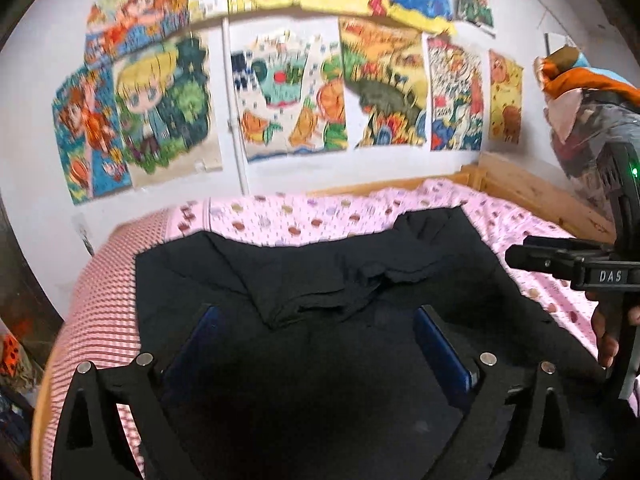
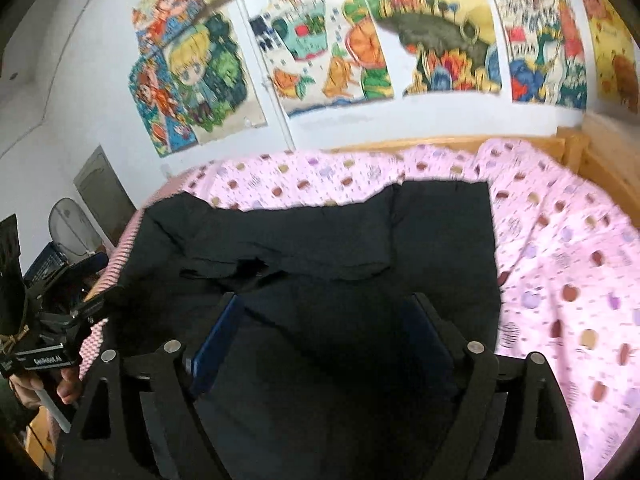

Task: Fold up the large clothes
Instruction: 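Open both grippers and pull them back from the folded jacket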

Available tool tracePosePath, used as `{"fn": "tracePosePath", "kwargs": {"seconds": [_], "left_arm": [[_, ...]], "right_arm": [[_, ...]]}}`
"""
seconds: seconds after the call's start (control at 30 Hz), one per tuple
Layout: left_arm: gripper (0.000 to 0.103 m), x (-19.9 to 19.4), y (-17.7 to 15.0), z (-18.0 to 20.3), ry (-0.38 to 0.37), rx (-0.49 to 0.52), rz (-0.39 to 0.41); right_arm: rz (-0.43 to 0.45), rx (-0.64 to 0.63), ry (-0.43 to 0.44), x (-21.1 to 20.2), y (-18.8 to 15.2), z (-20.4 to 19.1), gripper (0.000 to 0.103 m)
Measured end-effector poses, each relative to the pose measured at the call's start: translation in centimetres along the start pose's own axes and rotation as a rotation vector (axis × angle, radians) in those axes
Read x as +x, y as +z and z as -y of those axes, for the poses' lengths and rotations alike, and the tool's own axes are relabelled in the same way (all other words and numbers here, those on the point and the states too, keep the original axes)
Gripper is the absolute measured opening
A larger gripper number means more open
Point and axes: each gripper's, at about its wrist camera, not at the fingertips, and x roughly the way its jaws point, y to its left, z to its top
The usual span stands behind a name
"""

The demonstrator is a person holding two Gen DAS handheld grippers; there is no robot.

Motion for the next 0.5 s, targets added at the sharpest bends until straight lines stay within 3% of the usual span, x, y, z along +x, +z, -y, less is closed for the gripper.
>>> {"fn": "tracePosePath", "kwargs": {"seconds": [0.33,0.5], "left_arm": [[0.1,-10.0,1.2,1.1,-0.024,0.005,0.09],[0.102,-15.6,1.5,1.3,-0.031,0.001,0.137]], "right_arm": [[0.089,-0.041,-0.007,-10.4,1.0,-3.7,0.084],[0.137,-0.066,-0.011,-16.2,1.0,-6.2,0.092]]}}
